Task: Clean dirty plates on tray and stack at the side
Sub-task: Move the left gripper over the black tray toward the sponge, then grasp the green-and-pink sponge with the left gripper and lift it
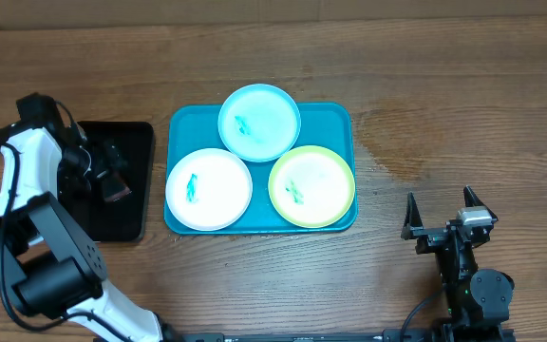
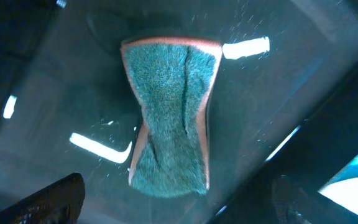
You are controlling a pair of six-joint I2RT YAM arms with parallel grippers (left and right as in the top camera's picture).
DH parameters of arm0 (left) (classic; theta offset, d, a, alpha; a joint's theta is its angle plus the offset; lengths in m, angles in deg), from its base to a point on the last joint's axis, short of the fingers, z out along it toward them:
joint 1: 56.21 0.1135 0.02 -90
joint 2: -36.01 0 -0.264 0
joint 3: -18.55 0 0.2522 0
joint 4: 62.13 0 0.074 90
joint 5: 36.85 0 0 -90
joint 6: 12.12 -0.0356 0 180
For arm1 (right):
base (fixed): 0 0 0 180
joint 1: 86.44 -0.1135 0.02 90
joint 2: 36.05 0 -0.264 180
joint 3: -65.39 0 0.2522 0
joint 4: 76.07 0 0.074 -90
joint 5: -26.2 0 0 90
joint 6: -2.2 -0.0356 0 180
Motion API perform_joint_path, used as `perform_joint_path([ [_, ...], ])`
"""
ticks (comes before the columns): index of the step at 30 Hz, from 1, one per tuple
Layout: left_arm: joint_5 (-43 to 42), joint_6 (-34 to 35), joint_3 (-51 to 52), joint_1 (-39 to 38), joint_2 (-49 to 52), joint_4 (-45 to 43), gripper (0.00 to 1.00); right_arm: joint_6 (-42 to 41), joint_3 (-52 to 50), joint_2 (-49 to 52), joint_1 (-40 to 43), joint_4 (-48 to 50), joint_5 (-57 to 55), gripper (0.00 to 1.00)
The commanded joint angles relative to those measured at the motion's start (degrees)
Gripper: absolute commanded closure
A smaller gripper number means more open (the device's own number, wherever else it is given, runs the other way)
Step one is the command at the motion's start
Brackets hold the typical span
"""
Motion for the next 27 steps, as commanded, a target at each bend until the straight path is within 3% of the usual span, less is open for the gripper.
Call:
perform_joint_path([
  [1, -4.0, -4.8, -1.2, 0.3, 2.8, 0.1, 0.05, 0.2, -0.6, -0.5, 0.1, 0.3, -0.4, 0.0],
  [15, -0.6, -7.3, -1.2, 0.3, 8.8, -0.3, 0.16, 0.2, -0.6, -0.5, 0.1, 0.3, -0.4, 0.0],
  [17, -0.4, -7.3, -1.2, 0.3, 9.3, -0.3, 0.25, 0.2, -0.6, -0.5, 0.1, 0.3, -0.4, 0.0],
  [19, -0.5, -7.3, -1.2, 0.3, 9.8, -0.3, 0.46, 0.2, -0.6, -0.5, 0.1, 0.3, -0.4, 0.0],
  [24, -0.5, -7.3, -1.2, 0.3, 10.2, 0.1, 0.69, 0.2, -0.6, -0.5, 0.1, 0.3, -0.4, 0.0],
  [27, -0.5, -7.3, -1.2, 0.3, 10.2, -0.1, 0.96, 0.2, -0.6, -0.5, 0.1, 0.3, -0.4, 0.0],
])
